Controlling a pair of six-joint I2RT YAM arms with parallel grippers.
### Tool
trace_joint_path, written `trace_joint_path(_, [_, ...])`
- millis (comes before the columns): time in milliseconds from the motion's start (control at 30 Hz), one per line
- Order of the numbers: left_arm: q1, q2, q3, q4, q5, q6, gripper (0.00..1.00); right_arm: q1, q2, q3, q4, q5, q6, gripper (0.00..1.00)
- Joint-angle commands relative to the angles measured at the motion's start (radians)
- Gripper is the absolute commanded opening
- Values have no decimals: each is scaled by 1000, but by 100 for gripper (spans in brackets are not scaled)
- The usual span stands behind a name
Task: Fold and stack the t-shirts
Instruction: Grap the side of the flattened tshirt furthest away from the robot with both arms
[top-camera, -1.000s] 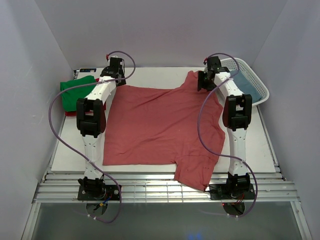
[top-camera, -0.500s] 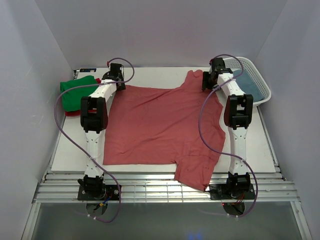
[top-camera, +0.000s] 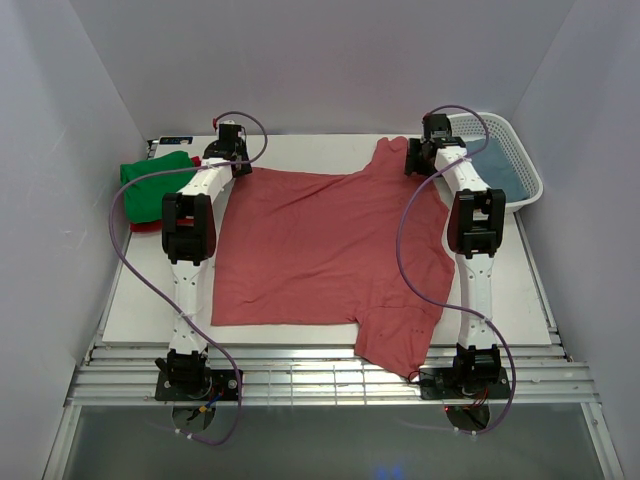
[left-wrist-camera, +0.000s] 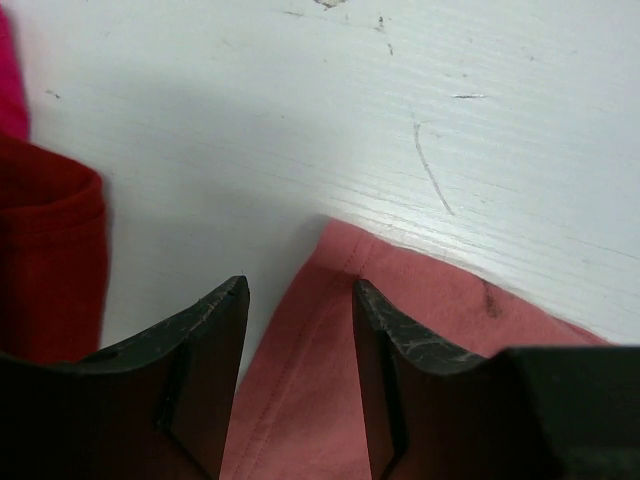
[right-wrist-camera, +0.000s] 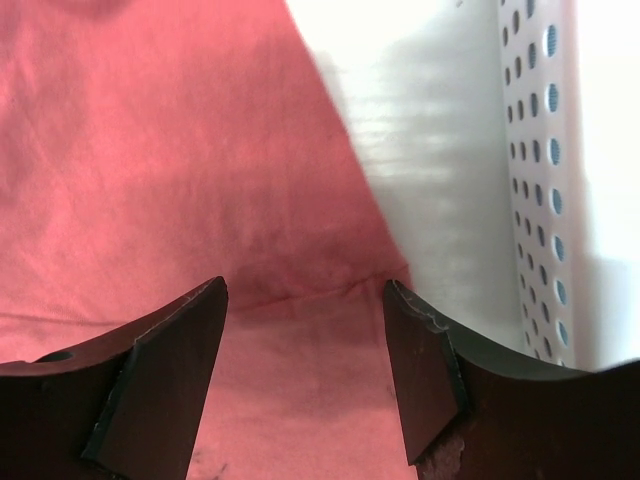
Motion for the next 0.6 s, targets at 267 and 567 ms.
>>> trace_joint_path(267, [8, -42, 6, 74, 67, -23, 57, -56, -9, 8, 116, 58, 74, 71])
trace_joint_path(567, [8, -9, 3, 92, 105, -38, 57, -56, 37, 29, 103, 52, 72, 73])
